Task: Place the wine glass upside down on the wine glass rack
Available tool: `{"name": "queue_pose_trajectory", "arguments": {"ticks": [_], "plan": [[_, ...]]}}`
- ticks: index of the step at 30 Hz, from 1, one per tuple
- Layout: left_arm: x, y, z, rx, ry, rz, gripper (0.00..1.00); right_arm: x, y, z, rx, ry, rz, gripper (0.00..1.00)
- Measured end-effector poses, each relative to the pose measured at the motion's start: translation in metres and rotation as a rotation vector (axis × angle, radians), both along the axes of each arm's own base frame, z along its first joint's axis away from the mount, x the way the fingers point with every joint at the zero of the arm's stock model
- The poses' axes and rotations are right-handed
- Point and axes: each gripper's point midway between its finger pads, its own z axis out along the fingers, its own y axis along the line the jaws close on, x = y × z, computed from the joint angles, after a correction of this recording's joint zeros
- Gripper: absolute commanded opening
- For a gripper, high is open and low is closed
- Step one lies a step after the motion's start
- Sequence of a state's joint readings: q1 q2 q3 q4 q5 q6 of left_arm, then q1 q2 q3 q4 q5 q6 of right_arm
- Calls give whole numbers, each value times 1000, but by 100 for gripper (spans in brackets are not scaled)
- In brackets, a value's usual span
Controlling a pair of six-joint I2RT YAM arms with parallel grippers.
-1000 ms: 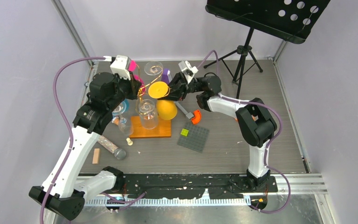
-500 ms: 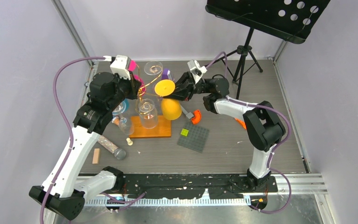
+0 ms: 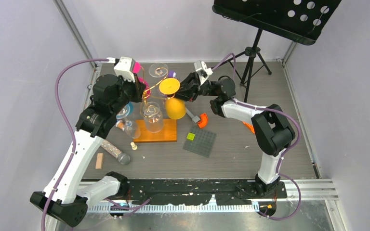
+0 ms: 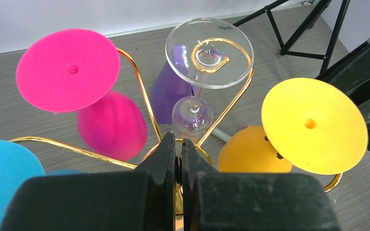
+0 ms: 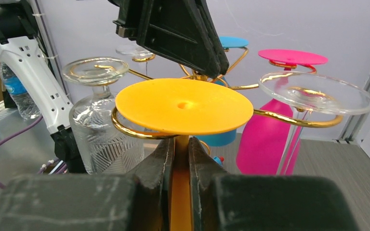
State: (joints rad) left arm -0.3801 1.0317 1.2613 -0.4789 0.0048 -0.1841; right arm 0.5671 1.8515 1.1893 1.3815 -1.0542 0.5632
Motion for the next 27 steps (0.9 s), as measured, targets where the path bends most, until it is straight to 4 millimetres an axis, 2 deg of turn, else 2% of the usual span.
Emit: {"name": "queue_pose_trajectory", "arguments": {"ticks": [6, 10, 15, 19, 27], "plan": [[0, 0, 0, -1, -2, 0, 0, 5, 4, -8, -25, 1, -18, 9], [0, 0, 0, 0, -1, 0, 0, 3, 7, -9, -28, -10, -14, 19], [0, 0, 0, -1, -1, 0, 0, 1, 7, -9, -29, -24, -8, 36], [0, 0, 0, 0, -1, 0, 0, 1, 6, -10, -28, -34, -9, 44], [0, 0, 0, 0, -1, 0, 0, 5, -15, 3, -10, -65, -53, 59]]}}
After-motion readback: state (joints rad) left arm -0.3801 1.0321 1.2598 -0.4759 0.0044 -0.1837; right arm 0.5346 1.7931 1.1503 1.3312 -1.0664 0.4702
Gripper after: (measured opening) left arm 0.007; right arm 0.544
